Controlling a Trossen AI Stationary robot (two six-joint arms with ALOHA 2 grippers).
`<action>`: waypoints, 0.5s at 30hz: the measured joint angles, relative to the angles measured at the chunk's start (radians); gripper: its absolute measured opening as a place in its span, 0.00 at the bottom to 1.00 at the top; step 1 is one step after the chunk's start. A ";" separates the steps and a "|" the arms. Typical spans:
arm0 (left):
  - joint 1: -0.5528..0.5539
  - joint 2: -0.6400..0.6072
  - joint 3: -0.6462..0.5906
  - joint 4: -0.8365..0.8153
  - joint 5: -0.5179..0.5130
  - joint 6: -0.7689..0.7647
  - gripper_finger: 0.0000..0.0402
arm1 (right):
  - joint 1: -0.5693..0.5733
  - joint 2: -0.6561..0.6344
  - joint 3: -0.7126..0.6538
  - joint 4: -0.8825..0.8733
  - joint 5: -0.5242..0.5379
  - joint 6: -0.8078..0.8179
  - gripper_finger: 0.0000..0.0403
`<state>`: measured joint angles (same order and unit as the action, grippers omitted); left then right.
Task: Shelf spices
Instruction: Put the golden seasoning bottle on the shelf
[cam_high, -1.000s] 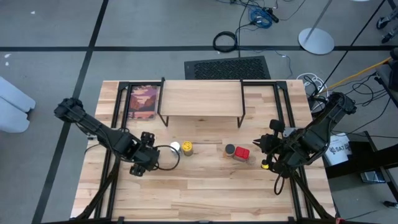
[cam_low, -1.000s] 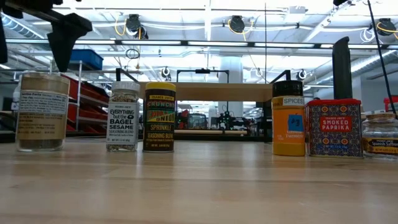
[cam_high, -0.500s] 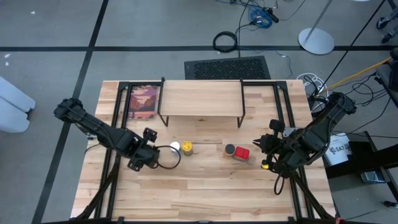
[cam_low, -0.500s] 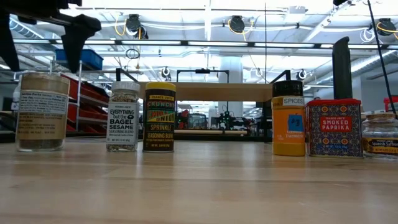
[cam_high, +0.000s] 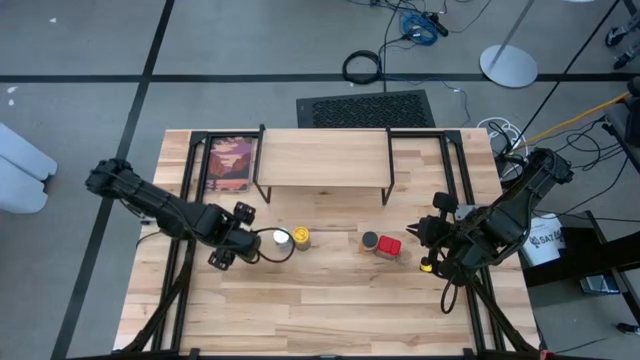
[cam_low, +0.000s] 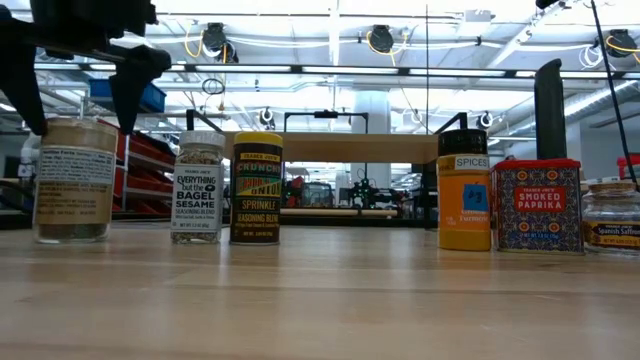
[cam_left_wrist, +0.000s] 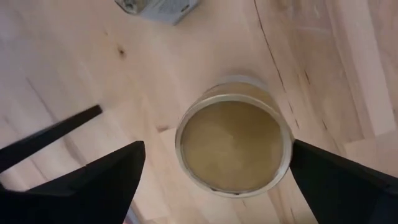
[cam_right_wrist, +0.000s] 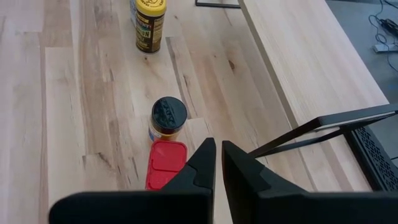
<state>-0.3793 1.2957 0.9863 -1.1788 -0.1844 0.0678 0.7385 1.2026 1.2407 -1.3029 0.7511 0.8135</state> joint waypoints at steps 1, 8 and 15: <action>0.004 0.000 0.000 -0.002 0.007 0.002 0.98 | 0.000 0.000 0.000 0.000 0.000 -0.002 0.04; 0.045 0.000 0.000 -0.002 0.063 0.018 0.84 | 0.000 0.000 0.000 0.001 -0.001 -0.007 0.04; 0.071 -0.001 0.000 -0.002 0.076 0.017 0.69 | 0.000 0.000 0.000 0.002 -0.001 -0.011 0.04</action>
<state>-0.3086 1.2945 0.9863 -1.1808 -0.1089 0.0852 0.7386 1.2026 1.2407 -1.3010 0.7506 0.8029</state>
